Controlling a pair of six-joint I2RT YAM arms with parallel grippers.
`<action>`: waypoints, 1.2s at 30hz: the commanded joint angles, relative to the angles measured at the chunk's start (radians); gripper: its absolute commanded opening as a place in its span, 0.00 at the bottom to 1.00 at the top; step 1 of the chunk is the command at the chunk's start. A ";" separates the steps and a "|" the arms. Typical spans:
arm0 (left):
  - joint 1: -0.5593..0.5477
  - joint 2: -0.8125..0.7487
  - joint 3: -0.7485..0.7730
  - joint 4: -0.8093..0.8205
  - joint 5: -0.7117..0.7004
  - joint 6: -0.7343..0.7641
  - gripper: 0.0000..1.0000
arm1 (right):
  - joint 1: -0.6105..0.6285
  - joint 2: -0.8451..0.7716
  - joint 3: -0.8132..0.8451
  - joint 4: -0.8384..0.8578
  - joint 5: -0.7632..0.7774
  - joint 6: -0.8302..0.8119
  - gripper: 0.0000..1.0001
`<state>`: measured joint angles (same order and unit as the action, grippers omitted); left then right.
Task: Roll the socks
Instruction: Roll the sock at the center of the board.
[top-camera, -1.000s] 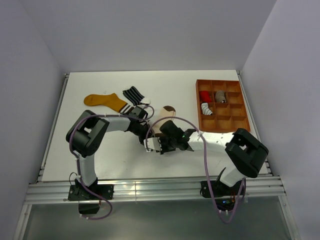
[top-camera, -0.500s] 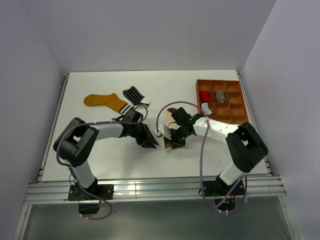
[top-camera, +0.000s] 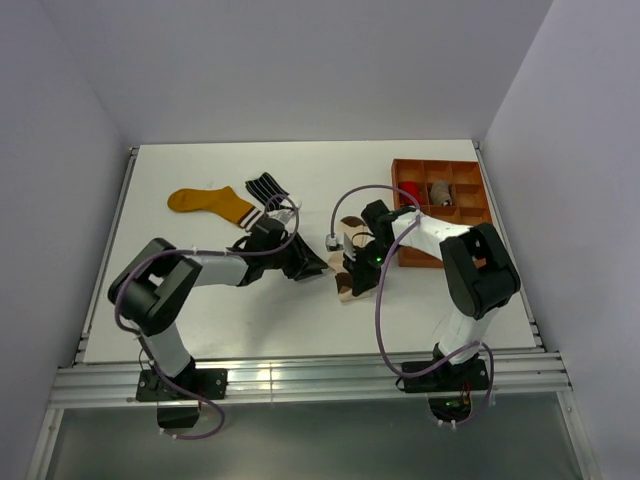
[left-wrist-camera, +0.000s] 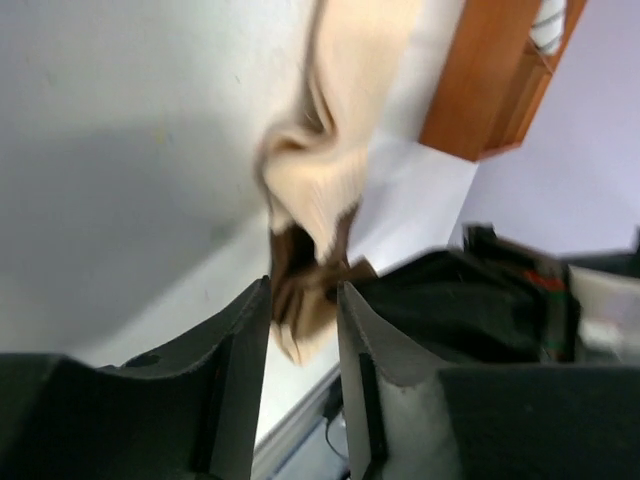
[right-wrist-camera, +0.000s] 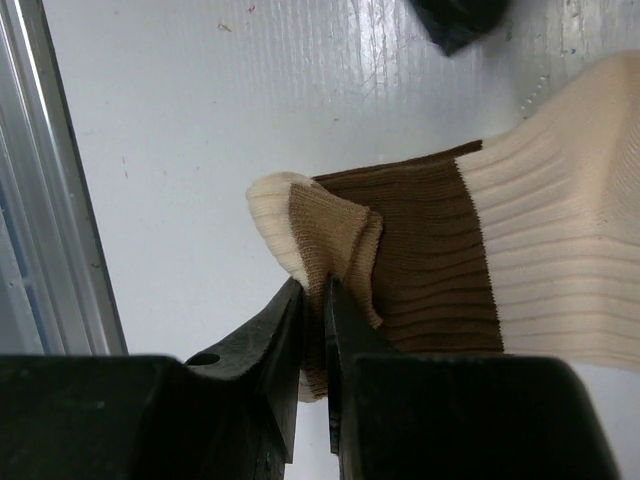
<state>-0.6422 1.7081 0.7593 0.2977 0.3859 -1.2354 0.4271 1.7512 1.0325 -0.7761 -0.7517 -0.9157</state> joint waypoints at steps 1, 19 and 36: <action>-0.014 0.082 0.047 0.168 -0.025 -0.009 0.39 | -0.002 -0.002 0.018 -0.051 -0.035 -0.028 0.16; -0.030 0.278 0.181 0.270 0.085 0.016 0.38 | -0.002 0.028 0.026 -0.045 -0.011 -0.018 0.16; -0.021 0.349 0.270 0.005 0.062 0.056 0.34 | -0.004 0.048 0.038 -0.057 -0.003 -0.008 0.15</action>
<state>-0.6643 2.0495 1.0000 0.4316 0.4908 -1.2152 0.4248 1.7756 1.0370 -0.8040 -0.7544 -0.9207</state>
